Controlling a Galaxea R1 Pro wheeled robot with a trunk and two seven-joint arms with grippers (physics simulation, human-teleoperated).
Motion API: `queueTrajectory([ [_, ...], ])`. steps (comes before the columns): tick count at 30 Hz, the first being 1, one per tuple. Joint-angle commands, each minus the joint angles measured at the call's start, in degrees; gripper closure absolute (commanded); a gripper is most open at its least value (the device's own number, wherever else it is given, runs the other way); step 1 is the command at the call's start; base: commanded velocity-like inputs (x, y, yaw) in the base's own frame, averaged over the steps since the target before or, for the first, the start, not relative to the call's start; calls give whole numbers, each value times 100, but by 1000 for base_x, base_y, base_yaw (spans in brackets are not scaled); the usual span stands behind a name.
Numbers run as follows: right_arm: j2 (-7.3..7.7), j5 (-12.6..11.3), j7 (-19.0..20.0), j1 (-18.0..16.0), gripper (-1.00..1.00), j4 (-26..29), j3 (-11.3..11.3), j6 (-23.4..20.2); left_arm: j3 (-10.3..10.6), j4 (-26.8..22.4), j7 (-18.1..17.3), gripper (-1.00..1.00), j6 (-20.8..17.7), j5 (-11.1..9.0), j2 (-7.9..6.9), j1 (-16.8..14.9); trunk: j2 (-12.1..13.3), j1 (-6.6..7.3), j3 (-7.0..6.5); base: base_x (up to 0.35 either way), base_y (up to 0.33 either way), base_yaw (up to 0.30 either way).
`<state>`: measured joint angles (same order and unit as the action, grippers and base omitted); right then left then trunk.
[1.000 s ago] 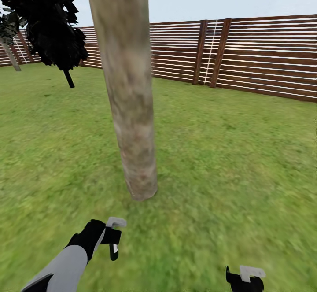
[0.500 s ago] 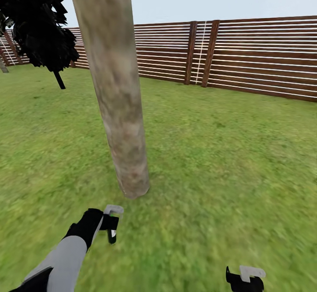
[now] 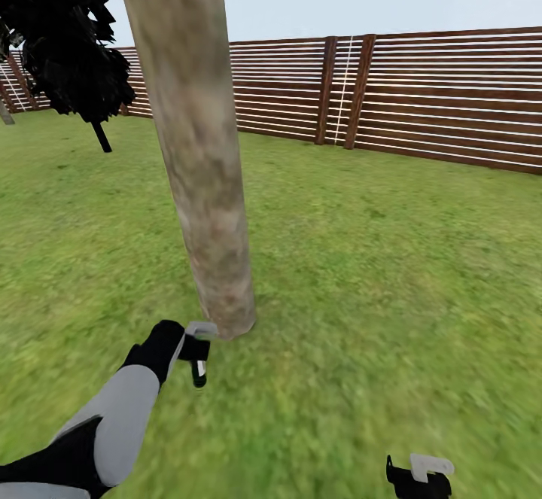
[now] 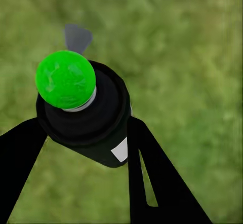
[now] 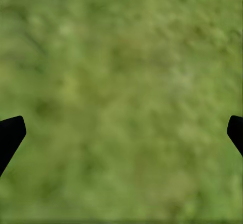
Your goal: In the garden, pick up the pesticide atomizer on the floor and spray pesticide onto both trees until each tree trunk is fully covered.
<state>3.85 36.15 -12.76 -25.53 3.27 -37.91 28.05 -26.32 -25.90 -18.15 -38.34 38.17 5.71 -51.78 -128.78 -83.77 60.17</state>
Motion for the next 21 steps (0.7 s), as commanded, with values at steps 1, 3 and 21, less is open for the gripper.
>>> queueTrajectory([
  [1, 4, 60, -33, -5, -100, -11, -32, 16, -42, -18, -51, 100, -71, 71, -17, -45, -2, 1, 5, 0, 0, 0],
  [3, 3, 59, -33, -5, -100, -11, -32, 16, -38, -22, -56, 100, -121, 84, -235, -77, -2, 1, 5, 0, 0, 0],
  [21, 3, 59, -33, -5, -100, -11, -32, 16, 407, -175, -676, 100, -565, 105, -460, -354, -2, 1, -22, -75, 0, -146],
])
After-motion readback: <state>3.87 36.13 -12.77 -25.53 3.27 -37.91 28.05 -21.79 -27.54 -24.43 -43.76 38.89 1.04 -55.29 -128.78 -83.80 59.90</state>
